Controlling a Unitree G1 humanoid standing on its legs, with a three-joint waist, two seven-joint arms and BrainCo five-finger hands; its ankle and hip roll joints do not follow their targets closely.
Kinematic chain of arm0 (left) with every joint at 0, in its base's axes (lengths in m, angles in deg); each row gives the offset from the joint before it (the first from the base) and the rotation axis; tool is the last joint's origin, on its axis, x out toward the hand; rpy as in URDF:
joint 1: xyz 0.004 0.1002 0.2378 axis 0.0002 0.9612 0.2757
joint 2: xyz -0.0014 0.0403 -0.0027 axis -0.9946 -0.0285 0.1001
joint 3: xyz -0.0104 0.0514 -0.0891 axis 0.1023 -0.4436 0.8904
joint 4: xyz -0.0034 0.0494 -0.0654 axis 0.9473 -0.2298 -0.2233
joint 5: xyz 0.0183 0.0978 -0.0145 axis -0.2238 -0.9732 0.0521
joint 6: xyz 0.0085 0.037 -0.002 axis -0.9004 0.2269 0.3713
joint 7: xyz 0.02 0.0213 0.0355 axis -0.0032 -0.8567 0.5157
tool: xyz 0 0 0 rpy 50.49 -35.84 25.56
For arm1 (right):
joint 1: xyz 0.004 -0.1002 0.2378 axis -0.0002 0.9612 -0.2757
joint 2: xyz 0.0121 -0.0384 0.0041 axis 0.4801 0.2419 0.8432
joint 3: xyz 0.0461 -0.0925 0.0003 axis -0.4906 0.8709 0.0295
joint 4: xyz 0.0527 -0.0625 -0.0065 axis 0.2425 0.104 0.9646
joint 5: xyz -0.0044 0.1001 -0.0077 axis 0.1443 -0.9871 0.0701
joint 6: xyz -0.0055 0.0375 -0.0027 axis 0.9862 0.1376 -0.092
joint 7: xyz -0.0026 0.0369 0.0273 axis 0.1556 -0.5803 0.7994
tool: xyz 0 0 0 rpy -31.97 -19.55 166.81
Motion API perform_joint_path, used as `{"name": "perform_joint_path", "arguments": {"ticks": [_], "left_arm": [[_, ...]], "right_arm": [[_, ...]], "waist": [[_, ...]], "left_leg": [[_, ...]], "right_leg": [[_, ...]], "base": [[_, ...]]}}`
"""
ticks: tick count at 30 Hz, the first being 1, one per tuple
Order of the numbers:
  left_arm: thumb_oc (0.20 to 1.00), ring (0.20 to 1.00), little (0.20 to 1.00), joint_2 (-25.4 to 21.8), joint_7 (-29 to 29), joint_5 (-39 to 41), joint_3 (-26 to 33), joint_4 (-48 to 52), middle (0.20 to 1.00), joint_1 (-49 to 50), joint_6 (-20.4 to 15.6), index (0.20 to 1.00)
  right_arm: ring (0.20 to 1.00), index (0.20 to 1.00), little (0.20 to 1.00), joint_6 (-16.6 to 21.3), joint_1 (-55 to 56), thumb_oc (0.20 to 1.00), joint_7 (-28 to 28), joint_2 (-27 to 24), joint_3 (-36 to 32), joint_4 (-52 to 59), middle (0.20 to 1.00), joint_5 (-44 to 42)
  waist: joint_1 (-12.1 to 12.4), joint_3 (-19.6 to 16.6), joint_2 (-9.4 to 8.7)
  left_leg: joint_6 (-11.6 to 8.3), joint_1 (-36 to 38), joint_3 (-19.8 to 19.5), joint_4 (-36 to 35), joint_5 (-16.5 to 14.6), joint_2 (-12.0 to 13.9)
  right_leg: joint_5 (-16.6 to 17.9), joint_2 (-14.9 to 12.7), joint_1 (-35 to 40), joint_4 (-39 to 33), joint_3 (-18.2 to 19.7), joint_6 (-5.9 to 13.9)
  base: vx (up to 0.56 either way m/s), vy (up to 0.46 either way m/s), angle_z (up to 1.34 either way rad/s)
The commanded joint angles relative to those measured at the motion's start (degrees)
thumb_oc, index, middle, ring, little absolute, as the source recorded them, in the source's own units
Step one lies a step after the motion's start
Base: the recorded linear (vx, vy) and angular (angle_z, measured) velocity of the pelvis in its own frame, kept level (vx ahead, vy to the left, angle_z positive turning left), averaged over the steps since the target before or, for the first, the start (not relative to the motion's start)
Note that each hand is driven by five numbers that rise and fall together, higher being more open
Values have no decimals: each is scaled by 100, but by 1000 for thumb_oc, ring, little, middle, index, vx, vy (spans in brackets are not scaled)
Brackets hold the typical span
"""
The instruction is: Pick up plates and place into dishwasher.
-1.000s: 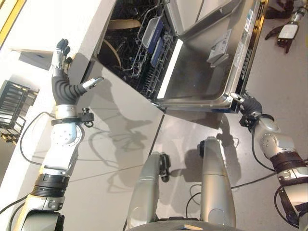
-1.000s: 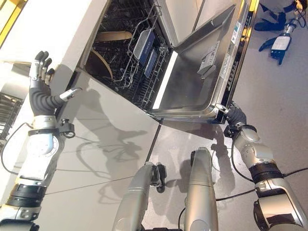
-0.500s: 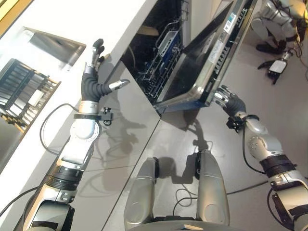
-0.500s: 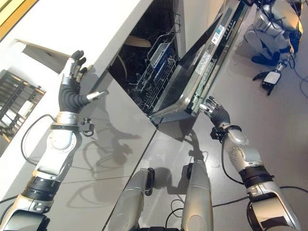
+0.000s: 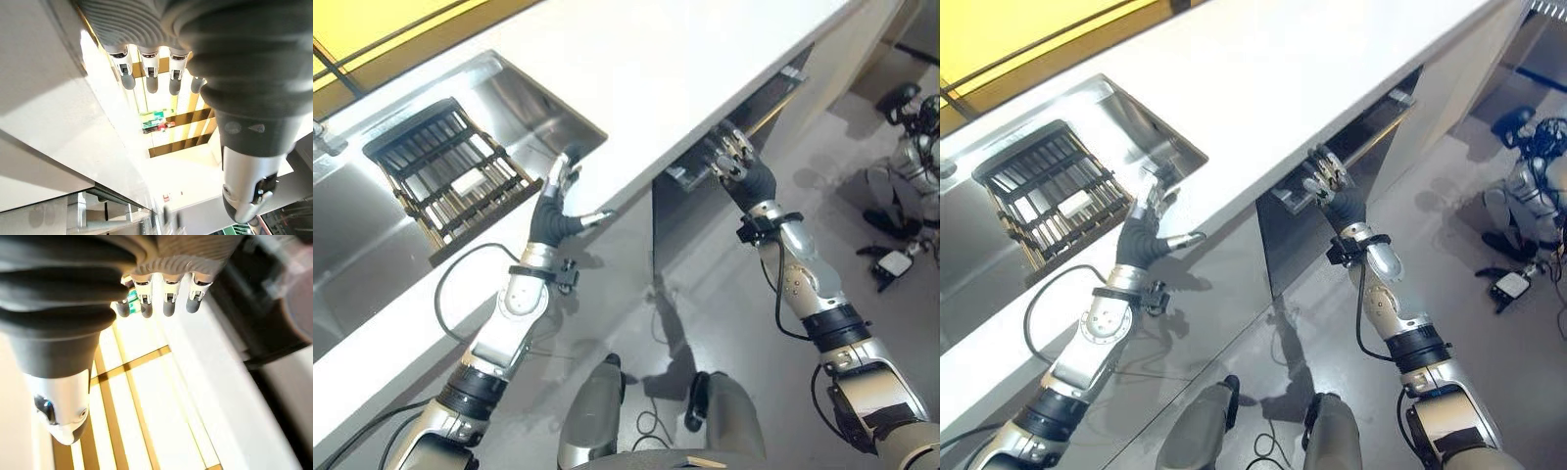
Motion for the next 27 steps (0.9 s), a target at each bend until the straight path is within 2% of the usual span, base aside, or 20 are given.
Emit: {"name": "perform_joint_path", "arguments": {"ticks": [1,8,15,23,27], "left_arm": [[1000,1000,1000,-1075,5,9,1335,-729,1000,-249,138,1000],[1000,1000,1000,-1023,-190,6,1450,-659,1000,-97,279,1000],[1000,1000,1000,-806,-91,10,1628,-524,1000,219,279,1000],[1000,1000,1000,-357,382,124,1839,-450,1000,365,160,1000],[1000,1000,1000,-136,568,246,2046,-309,1000,541,42,1000]], "right_arm": [[1000,1000,1000,423,-89,1000,-49,255,-170,372,1000,-74],[1000,1000,1000,312,227,1000,-321,336,-290,571,1000,-26],[1000,1000,1000,218,924,1000,-500,344,-464,1155,1000,370],[1000,1000,1000,138,944,1000,-712,192,-423,1780,1000,1371],[1000,1000,1000,38,834,1000,-804,142,-381,2017,1000,1675]], "waist": [[220,-343,-529],[217,-805,-639],[38,-1104,-581],[-10,-1376,-537],[88,-1350,-586]], "left_leg": [[617,191,601,-423,-18,-239],[540,776,731,-1162,149,-106],[494,1191,869,-1623,271,16],[270,1446,914,-1868,412,196],[136,1237,871,-1395,352,241]], "right_leg": [[1088,-401,851,-1721,441,436],[1245,-331,1409,-2402,304,602],[1167,-185,1641,-2629,352,635],[1117,-22,1875,-2898,199,489],[1108,26,1921,-2915,53,331]], "base": [[22,-104,-1],[17,-62,-5],[4,14,-1],[4,7,-7],[0,0,0]]}}
